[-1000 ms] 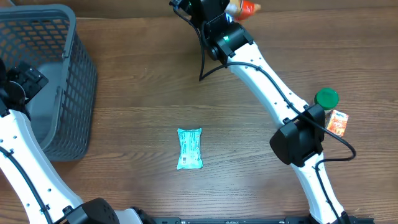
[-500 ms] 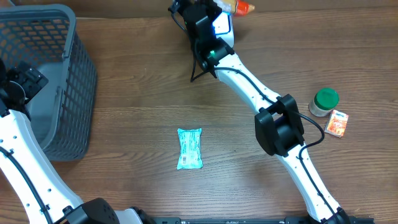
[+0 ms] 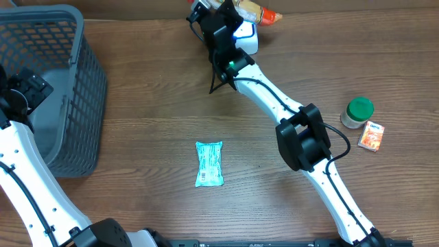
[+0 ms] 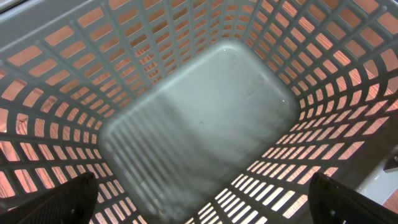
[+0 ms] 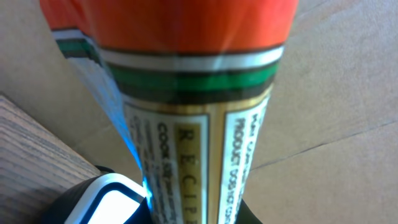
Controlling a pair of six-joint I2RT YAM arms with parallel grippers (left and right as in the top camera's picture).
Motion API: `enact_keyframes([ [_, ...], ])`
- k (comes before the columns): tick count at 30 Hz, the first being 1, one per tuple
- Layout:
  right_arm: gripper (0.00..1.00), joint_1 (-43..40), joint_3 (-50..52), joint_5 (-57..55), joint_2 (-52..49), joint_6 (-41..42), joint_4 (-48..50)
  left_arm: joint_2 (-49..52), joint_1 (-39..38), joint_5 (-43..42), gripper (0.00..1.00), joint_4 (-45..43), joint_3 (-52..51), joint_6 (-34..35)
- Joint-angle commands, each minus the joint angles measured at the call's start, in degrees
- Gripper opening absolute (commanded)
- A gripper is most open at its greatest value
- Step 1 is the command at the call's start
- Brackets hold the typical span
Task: Scan the item barcode
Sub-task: 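Carry the spaghetti package to the scanner with the right gripper, then lower the spaghetti package onto the table at right and release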
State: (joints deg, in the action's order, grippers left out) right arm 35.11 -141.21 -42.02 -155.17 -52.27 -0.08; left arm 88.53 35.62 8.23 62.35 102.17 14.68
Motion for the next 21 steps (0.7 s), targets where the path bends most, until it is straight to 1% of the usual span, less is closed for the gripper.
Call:
enact_keyframes([
  [1, 0.03, 0.87, -2.01, -1.95, 3.32, 1.55, 1.81, 0.28, -0.39, 0.28, 1.00, 0.02, 1.40, 0.74],
  [4, 0.03, 0.85, -2.01, -2.10, 6.25, 3.26, -0.44, 0.28, -0.39, 0.31, 1.00, 0.02, 1.40, 0.74],
  [6, 0.03, 0.50, -2.01, -2.12, 9.60, 4.74, -3.96, 0.28, -0.39, 0.28, 1.00, 0.02, 1.40, 0.74],
  [8, 0.03, 0.15, -2.01, -2.14, 13.44, 7.69, -9.05, 0.28, -0.39, 0.28, 1.00, 0.02, 1.40, 0.74],
  [10, 0.03, -0.31, -2.01, -2.10, 18.12, 11.26, -16.41, 0.28, -0.39, 0.28, 1.00, 0.02, 1.40, 0.74],
  [14, 0.03, -0.63, -2.01, -1.77, 27.02, 20.06, -35.12, 0.28, -0.39, 0.31, 1.00, 0.02, 1.40, 0.74],
  [17, 0.03, -1.14, -2.01, 0.70, 32.81, 30.75, -51.32, 0.28, -0.39, 0.31, 1.00, 0.02, 1.40, 0.74],
  [18, 0.03, -1.49, -2.01, 3.17, 34.27, 34.75, -57.35, 0.28, -0.39, 0.28, 1.00, 0.02, 1.40, 0.74],
  [19, 0.04, -2.16, -2.01, 8.00, 35.76, 39.26, -64.83, 0.28, -0.39, 0.31, 1.00, 0.02, 1.40, 0.74],
  [21, 0.04, -3.87, -2.01, 19.43, 37.11, 44.96, -76.37, 0.28, -0.39, 0.28, 1.00, 0.02, 1.40, 0.74],
])
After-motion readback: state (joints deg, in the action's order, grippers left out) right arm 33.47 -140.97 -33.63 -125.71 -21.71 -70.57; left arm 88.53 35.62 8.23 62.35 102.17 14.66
